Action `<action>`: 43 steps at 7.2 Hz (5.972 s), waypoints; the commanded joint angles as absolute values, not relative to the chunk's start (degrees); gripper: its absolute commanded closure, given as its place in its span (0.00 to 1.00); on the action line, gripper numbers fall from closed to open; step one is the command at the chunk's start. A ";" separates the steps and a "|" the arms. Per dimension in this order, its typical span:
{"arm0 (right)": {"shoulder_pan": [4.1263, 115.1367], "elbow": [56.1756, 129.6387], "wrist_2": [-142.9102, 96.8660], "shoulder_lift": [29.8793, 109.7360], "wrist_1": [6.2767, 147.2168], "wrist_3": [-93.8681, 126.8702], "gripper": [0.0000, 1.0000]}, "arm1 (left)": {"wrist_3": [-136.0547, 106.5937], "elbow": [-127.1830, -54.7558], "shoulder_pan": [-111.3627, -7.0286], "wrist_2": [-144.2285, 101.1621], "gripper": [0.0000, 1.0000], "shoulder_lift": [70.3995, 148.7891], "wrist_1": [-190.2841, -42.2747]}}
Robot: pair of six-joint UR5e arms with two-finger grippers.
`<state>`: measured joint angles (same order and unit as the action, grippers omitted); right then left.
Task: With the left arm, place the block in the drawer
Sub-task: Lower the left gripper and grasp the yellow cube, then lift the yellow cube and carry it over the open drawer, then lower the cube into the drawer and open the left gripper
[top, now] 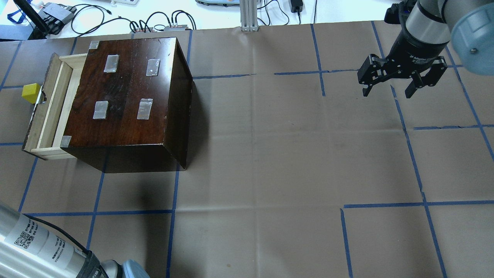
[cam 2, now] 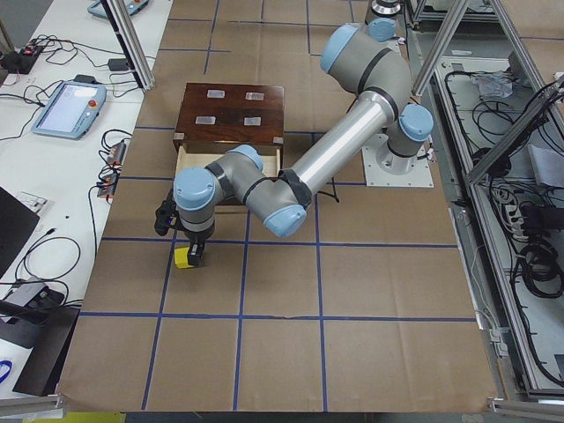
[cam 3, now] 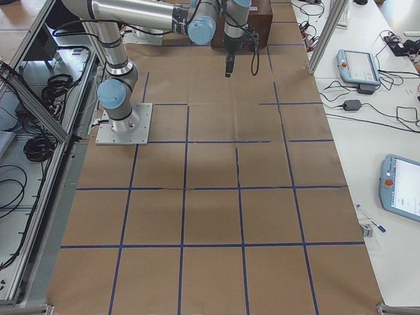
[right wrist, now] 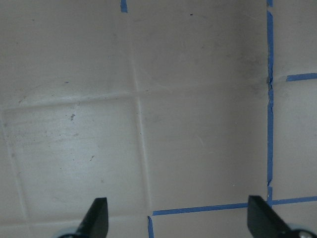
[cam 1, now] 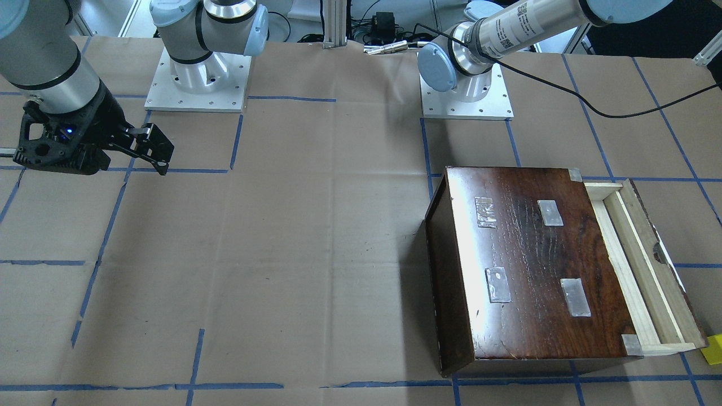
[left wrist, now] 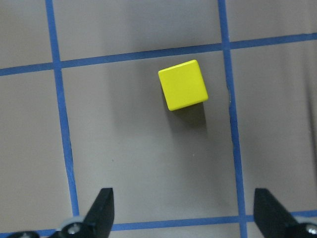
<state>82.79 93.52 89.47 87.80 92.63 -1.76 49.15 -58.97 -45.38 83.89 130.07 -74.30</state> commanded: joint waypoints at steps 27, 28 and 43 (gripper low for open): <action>82.79 93.52 89.47 87.80 92.64 -1.76 0.00 | 33.41 -83.80 -55.43 88.68 0.75 103.73 -85.83; 82.79 93.43 89.47 87.80 92.64 -1.76 0.00 | 31.05 -86.02 -57.63 88.42 0.75 103.54 -82.21; 82.79 93.52 89.47 87.80 92.64 -1.76 0.00 | 28.30 -87.36 -61.00 88.16 0.01 107.32 -75.41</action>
<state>82.79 93.49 89.47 87.80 92.63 -1.76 28.22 -87.38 -60.97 88.22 108.16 -75.41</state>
